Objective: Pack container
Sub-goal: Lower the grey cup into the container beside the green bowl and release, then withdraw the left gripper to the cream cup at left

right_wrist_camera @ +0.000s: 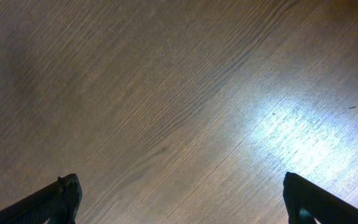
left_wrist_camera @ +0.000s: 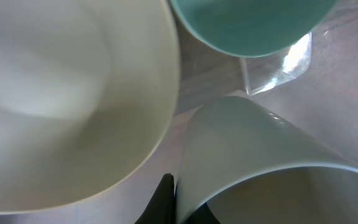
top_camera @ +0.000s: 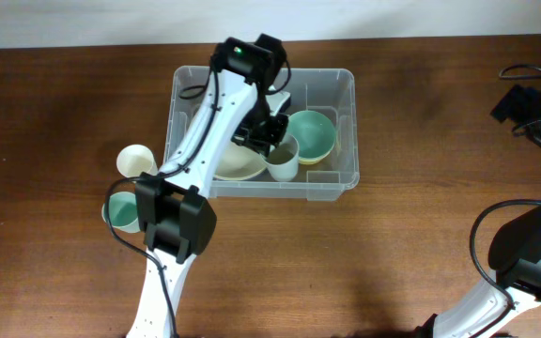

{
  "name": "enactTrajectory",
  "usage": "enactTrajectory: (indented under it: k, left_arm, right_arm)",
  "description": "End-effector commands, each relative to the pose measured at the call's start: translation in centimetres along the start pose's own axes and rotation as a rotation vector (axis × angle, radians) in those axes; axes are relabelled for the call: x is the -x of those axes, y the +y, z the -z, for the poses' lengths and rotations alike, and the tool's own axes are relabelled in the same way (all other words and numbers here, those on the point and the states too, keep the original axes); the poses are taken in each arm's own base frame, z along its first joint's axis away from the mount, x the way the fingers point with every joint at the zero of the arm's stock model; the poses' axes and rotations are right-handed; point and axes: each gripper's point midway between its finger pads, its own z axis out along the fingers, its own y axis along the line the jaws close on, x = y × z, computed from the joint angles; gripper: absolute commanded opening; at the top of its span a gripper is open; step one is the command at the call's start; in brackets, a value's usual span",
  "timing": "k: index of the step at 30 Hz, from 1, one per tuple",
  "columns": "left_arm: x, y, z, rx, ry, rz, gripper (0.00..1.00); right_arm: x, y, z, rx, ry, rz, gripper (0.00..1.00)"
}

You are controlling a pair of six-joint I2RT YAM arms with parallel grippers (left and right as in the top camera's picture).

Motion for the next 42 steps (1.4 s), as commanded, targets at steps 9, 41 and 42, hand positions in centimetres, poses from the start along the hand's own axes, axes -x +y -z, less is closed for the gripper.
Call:
enactTrajectory:
  k: [9, 41, 42]
  left_arm:
    - [-0.4, -1.3, -2.0, 0.007, 0.027, -0.049, 0.01]
    - [4.5, 4.4, 9.3, 0.159, -0.372, 0.02, 0.86]
    - [3.9, 5.7, 10.7, 0.199, -0.389, 0.066, 0.96]
  right_arm:
    - [-0.1, -0.3, -0.6, -0.021, 0.009, 0.008, 0.99]
    - [-0.1, -0.3, -0.6, -0.021, 0.009, 0.008, 0.99]
    - [-0.1, -0.3, -0.6, -0.021, 0.009, 0.008, 0.99]
